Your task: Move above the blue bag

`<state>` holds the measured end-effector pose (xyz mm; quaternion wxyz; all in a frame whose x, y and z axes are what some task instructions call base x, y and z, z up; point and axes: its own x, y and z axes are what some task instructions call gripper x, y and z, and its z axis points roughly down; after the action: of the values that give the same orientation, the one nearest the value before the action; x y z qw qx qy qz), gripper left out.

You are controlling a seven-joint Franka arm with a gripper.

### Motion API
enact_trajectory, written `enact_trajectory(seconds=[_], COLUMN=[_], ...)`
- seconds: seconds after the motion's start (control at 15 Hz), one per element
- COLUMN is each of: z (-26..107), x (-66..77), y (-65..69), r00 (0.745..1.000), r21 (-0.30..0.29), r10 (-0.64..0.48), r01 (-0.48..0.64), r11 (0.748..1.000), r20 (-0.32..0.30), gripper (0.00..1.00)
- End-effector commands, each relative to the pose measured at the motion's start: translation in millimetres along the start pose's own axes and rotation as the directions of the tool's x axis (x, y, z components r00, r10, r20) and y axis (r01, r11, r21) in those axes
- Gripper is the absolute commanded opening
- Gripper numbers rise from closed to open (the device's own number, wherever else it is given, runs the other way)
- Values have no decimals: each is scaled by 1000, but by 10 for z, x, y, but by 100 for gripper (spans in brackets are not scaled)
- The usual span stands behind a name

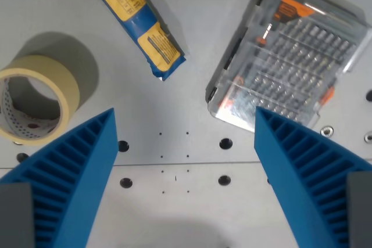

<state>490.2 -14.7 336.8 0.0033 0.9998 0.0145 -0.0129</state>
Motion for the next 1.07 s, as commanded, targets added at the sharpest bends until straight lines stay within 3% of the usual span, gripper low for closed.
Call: enact_trajectory(seconds=[0.07,0.47,1.07], z=[121,417,863], x=[-7,42,155], y=[-45,-145,-318], r00=[986,960,900], r21=[-15,-30,-47], r10=[-153,-274,-433], r01=[152,272,431], r11=[988,962,901], r20=[-63,-65,-42], gripper=[100,100,100])
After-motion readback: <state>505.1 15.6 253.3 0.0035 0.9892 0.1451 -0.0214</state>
